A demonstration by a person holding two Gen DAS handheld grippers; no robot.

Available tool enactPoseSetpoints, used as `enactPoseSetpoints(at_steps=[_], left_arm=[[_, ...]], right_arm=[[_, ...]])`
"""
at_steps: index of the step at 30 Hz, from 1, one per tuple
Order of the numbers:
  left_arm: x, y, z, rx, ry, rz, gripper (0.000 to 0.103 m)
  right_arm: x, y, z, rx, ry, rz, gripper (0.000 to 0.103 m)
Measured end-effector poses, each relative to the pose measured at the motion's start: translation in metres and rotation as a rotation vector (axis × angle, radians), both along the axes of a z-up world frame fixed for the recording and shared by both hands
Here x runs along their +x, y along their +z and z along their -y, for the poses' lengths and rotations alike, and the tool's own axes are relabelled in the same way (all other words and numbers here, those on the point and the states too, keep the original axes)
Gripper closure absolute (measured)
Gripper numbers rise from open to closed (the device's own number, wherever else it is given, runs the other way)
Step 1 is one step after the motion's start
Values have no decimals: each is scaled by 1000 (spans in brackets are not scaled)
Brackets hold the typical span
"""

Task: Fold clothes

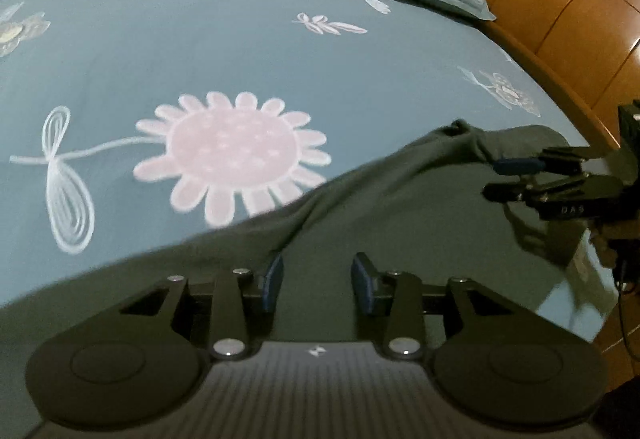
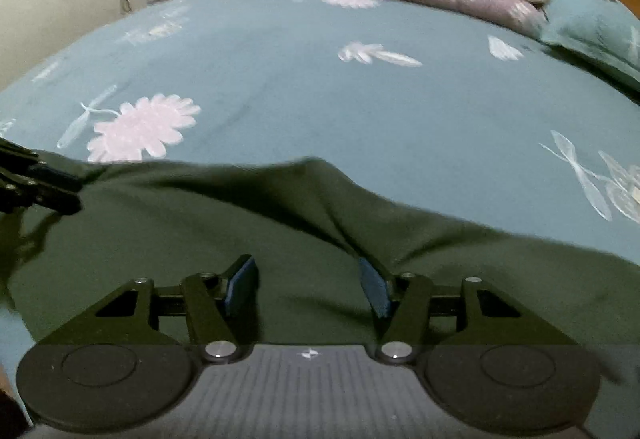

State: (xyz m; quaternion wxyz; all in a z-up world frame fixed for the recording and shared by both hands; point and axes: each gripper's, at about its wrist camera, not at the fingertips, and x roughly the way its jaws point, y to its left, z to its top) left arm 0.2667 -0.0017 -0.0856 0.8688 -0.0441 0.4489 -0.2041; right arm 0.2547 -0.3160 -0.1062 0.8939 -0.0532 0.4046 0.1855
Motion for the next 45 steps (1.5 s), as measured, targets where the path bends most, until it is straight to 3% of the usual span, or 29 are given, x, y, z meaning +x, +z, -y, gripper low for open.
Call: enactPoseSetpoints(at_steps=[2, 5, 9, 12, 15, 19, 23, 27, 31, 36, 39, 42, 45], left_arm=[[-5, 5, 0, 0, -10, 11, 57], [-14, 11, 1, -12, -51, 36, 56], [-23, 3, -6, -13, -40, -2, 55], [-39, 2, -23, -42, -10, -24, 53], [-50, 7, -41, -57, 21, -36, 52], [-48, 16, -55, -9, 61, 16, 51], [-50, 20, -57, 74, 85, 75, 51], [-71, 20, -51, 177, 61, 131, 50], [-87, 10, -38, 215, 24, 198, 48], [-113, -11, -40, 203, 29, 198, 44], [-116, -5, -47, 172, 28, 206, 43], [-116, 4, -53, 131, 23, 241, 43], [-97, 9, -46, 68, 27, 310, 36]], right_arm=[[-1, 9, -5, -9, -20, -8, 40], [7, 15, -34, 21, 40, 39, 40], [22, 12, -71, 58, 122, 79, 40], [21, -4, -67, 17, 117, 39, 40], [6, 9, -50, -10, 67, 21, 39], [-18, 28, -38, -1, 32, 28, 34], [-38, 26, -58, -8, 71, 15, 34], [-61, 19, -74, -4, 103, 14, 34], [-76, 14, -87, 58, 101, 49, 34], [-100, -11, -100, 2, 91, 73, 30], [-123, -15, -89, 12, 76, 104, 25], [-127, -7, -91, -18, 97, 118, 24], [-116, 7, -93, 22, 70, 218, 22]])
